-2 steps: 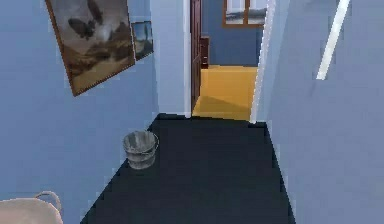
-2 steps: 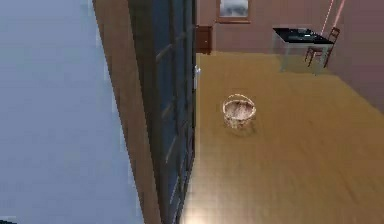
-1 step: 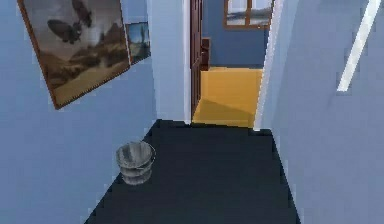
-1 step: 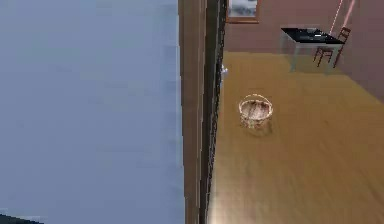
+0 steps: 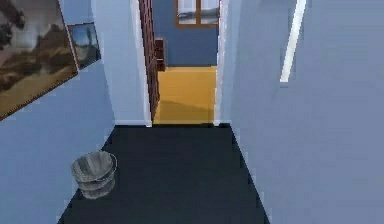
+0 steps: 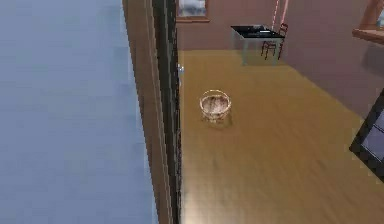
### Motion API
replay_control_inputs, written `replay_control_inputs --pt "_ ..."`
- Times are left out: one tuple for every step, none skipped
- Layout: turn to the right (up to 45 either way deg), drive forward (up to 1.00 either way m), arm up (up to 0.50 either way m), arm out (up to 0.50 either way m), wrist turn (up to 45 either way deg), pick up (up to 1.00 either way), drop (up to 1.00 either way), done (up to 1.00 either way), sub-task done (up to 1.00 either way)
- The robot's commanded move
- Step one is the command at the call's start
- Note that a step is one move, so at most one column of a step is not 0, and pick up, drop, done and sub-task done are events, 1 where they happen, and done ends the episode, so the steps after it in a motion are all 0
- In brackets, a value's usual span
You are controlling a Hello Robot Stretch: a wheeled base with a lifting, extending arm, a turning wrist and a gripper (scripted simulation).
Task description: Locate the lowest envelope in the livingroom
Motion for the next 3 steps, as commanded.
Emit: replay_control_inputs --pt "0.0 1.0 0.0 0.0 0.0 0.0 0.0 0.0 0.0" --pt "0.0 1.0 0.0 0.0 0.0 0.0 0.0 0.0 0.0" --pt "0.0 1.0 0.0 0.0 0.0 0.0 0.0 0.0 0.0"
